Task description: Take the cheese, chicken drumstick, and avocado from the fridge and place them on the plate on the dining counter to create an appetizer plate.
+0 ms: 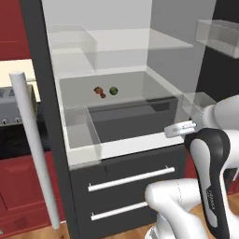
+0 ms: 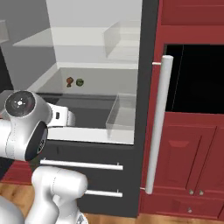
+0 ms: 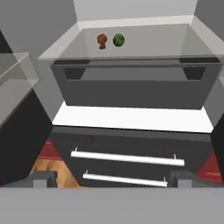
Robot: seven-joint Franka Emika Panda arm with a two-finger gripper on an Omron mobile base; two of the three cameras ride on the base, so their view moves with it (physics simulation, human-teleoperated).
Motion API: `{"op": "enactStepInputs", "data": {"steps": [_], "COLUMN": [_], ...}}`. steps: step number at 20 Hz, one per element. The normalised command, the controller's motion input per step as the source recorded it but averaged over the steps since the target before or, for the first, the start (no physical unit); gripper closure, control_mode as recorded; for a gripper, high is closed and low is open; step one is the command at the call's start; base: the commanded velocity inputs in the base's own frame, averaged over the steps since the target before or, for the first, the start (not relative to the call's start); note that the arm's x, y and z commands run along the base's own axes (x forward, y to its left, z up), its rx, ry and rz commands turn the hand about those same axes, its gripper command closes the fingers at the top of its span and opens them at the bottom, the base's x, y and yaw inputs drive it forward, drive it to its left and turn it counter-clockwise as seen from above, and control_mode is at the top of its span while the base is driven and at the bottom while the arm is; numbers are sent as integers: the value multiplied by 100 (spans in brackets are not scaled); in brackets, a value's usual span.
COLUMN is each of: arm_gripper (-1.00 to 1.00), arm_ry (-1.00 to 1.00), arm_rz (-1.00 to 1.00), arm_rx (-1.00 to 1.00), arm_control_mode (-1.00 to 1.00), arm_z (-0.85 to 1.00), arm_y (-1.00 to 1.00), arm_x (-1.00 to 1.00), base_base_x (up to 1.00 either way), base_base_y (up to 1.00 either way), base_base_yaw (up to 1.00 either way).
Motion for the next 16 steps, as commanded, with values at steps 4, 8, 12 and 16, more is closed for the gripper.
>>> {"op": "enactStepInputs", "data": {"steps": [4,8,12,16], "arm_gripper": [-100,-100,-100,-100], "arm_ry": [0,0,0,0], "arm_rz": [0,0,0,0], "arm_rx": [0,0,0,0], "arm_control_mode": [100,100,100,100], "arm_z": [0,0,0,0], "arm_y": [0,0,0,0], "arm_x": [0,0,0,0], "base_base_x": [94,82,13,0], "base_base_y": [0,0,0,0], "base_base_yaw": [-10,-4,0,0]}}
